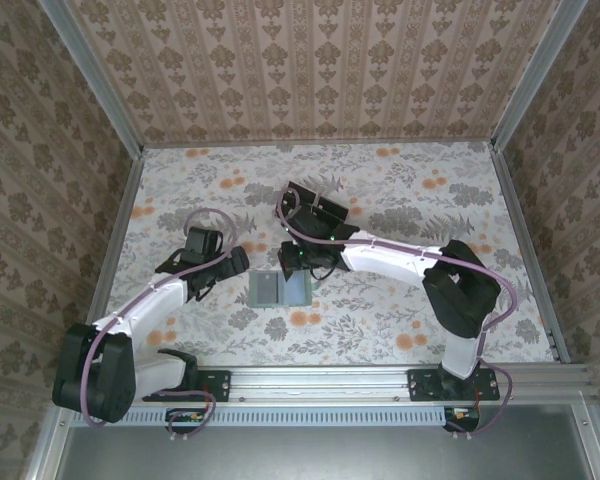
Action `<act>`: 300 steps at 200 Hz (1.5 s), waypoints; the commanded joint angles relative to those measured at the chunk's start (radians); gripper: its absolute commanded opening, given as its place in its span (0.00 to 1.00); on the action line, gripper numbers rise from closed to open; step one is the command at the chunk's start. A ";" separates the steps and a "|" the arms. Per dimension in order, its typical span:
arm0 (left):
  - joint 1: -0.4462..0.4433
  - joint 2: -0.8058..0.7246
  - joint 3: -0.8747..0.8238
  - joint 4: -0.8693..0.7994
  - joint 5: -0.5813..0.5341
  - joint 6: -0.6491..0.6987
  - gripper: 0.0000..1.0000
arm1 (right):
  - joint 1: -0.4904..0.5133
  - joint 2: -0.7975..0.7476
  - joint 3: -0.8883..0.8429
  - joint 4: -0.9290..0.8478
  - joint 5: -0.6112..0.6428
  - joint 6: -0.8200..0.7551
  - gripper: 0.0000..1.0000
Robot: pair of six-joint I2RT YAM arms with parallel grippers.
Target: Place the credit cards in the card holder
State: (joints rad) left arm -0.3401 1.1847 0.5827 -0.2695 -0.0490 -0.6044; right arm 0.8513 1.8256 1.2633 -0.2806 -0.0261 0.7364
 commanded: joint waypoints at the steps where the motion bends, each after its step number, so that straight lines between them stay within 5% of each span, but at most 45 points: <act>1: -0.014 -0.014 -0.006 -0.022 -0.013 0.022 1.00 | 0.017 -0.056 -0.070 0.168 -0.011 0.184 0.00; 55: -0.048 -0.002 -0.004 -0.031 -0.042 0.014 1.00 | 0.028 -0.076 -0.190 0.279 -0.009 0.301 0.00; 164: -0.108 0.043 0.034 -0.054 -0.091 0.018 1.00 | 0.027 -0.090 -0.331 0.282 0.049 0.278 0.00; 300: -0.337 0.080 0.003 0.037 -0.106 0.013 1.00 | 0.017 -0.108 -0.362 0.315 0.008 0.256 0.00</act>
State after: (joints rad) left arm -0.6514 1.2472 0.5846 -0.2539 -0.1314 -0.5972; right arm 0.8742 1.7378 0.9203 0.0463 -0.0090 1.0100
